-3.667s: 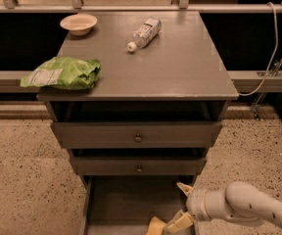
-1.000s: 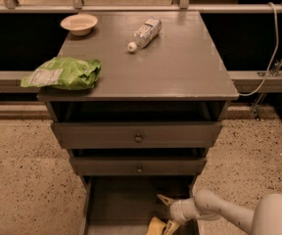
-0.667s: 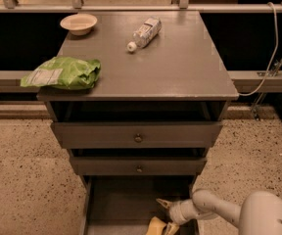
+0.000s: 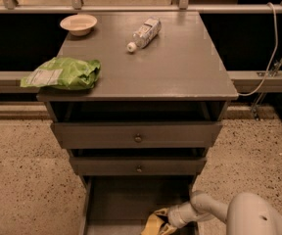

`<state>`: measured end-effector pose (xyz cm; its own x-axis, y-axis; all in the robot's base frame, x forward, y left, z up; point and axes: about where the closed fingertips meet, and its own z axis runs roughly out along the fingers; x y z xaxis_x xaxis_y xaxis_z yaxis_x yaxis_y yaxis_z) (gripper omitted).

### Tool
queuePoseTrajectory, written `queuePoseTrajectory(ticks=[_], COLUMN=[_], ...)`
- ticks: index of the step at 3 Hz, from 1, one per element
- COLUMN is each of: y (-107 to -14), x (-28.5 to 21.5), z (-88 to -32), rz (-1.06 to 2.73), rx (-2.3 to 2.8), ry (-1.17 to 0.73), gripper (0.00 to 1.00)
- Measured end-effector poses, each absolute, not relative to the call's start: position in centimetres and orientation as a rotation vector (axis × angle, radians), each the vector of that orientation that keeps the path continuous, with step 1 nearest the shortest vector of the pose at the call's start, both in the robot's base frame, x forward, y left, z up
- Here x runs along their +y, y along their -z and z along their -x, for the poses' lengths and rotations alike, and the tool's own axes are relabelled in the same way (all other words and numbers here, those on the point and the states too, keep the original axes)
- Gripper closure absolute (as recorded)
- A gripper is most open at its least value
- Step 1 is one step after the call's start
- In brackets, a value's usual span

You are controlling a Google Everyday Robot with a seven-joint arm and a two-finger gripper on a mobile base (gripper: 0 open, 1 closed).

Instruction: Pick sponge from bottom drawer and place on counter

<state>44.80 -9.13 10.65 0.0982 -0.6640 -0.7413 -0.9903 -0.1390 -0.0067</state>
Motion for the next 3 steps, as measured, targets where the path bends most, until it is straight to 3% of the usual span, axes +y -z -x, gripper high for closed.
queuePoseTrajectory(ticks=[2, 3], y=[-10.97, -11.02], x=[-9.03, -9.02], z=[-44.7, -44.69], rz=[1.859, 1.859], rx=[1.613, 1.613], ry=[-0.829, -0.829], gripper=[0.99, 1.0])
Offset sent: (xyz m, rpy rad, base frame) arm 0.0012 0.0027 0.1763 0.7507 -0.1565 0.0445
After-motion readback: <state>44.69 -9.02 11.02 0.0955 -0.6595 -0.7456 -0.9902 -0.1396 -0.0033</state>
